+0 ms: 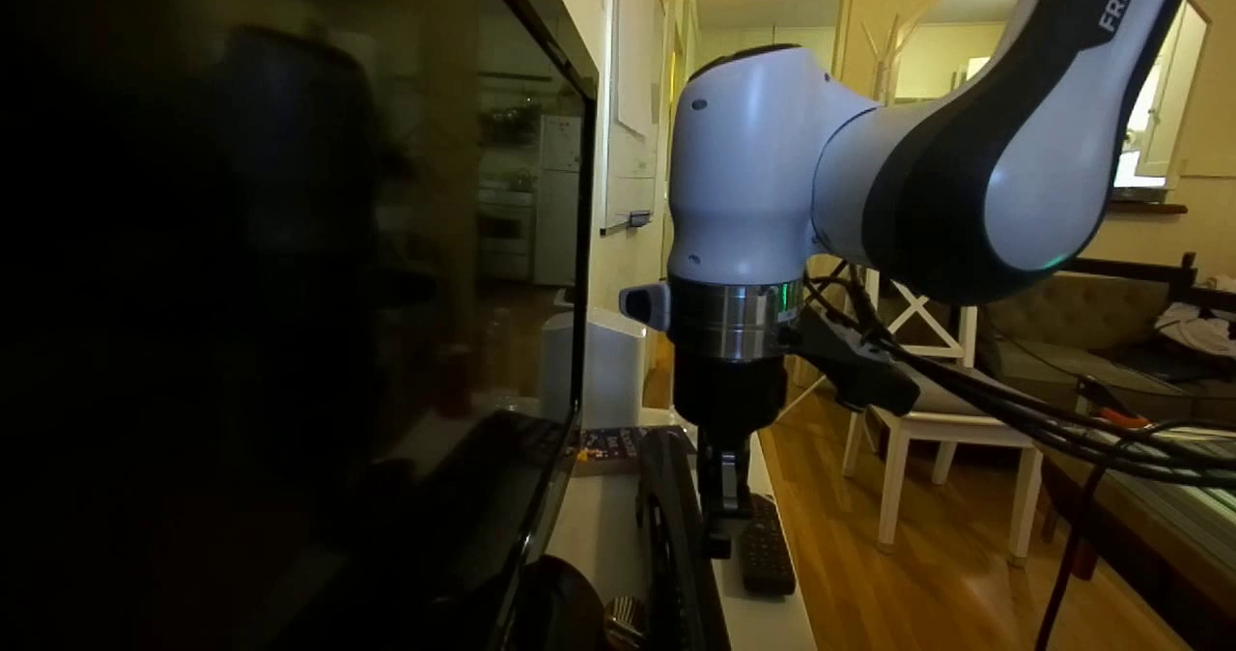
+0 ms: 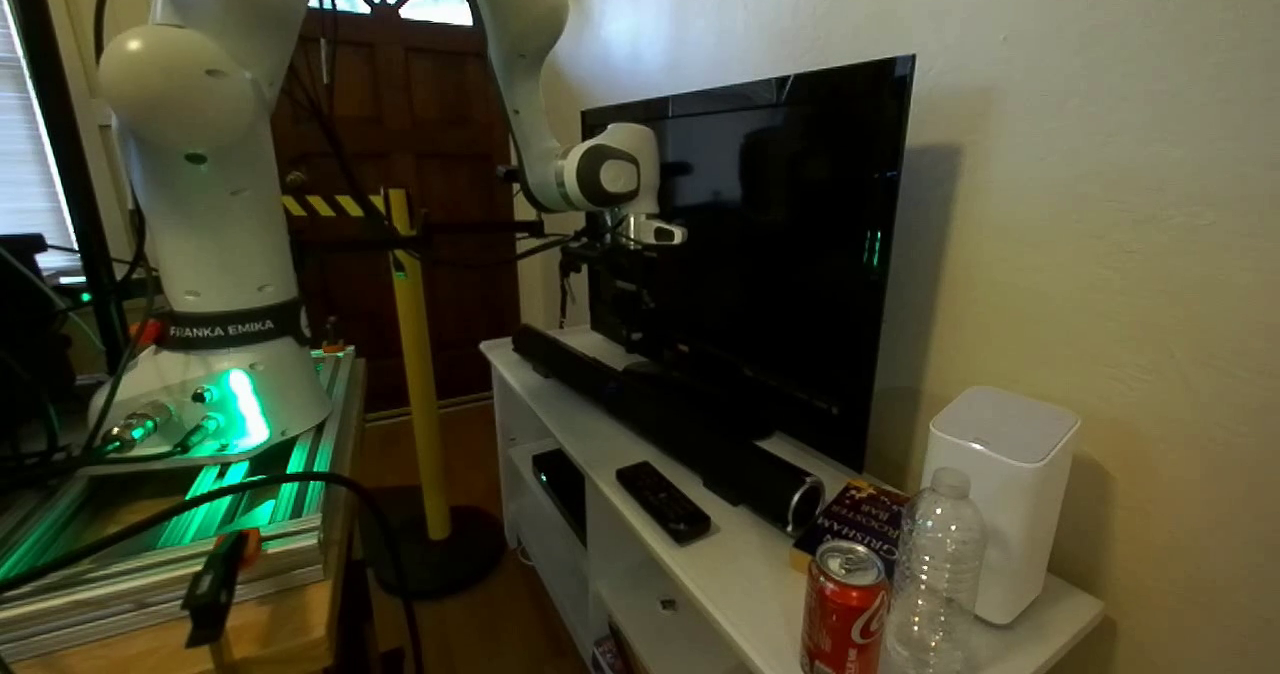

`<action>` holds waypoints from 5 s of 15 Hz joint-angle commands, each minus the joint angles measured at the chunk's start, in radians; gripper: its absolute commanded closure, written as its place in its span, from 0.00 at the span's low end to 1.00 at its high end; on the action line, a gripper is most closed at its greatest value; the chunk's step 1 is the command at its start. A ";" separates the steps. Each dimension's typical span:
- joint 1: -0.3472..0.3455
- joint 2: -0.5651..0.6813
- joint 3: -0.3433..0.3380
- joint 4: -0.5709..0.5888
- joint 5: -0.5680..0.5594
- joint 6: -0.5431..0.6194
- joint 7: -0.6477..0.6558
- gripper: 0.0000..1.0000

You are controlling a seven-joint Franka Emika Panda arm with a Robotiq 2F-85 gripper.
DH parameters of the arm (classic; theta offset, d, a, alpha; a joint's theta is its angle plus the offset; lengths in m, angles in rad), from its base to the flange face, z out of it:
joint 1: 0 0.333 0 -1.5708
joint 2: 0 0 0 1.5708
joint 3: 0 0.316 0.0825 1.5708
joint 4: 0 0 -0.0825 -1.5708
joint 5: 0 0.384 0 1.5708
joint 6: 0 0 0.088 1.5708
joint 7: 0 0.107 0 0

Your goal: Press down on the top of the black speaker.

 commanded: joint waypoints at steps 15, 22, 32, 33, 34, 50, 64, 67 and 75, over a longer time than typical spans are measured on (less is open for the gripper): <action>-0.006 0.179 -0.023 0.075 0.059 0.208 -0.145 0.99; -0.004 0.207 -0.038 0.103 0.058 0.210 -0.154 0.99; -0.022 0.244 -0.016 0.124 0.062 0.183 -0.196 0.99; -0.025 0.248 -0.012 0.133 0.062 0.157 -0.206 0.99; -0.021 0.257 -0.014 0.152 0.061 0.118 -0.211 0.99; -0.058 0.316 0.030 0.331 0.096 -0.171 -0.242 1.00; -0.253 0.110 0.212 -0.020 0.269 0.185 -0.419 0.99; -0.141 0.004 0.130 -0.076 0.229 0.178 -0.322 0.73; 0.256 -0.246 -0.270 -0.122 -0.108 0.079 0.134 0.27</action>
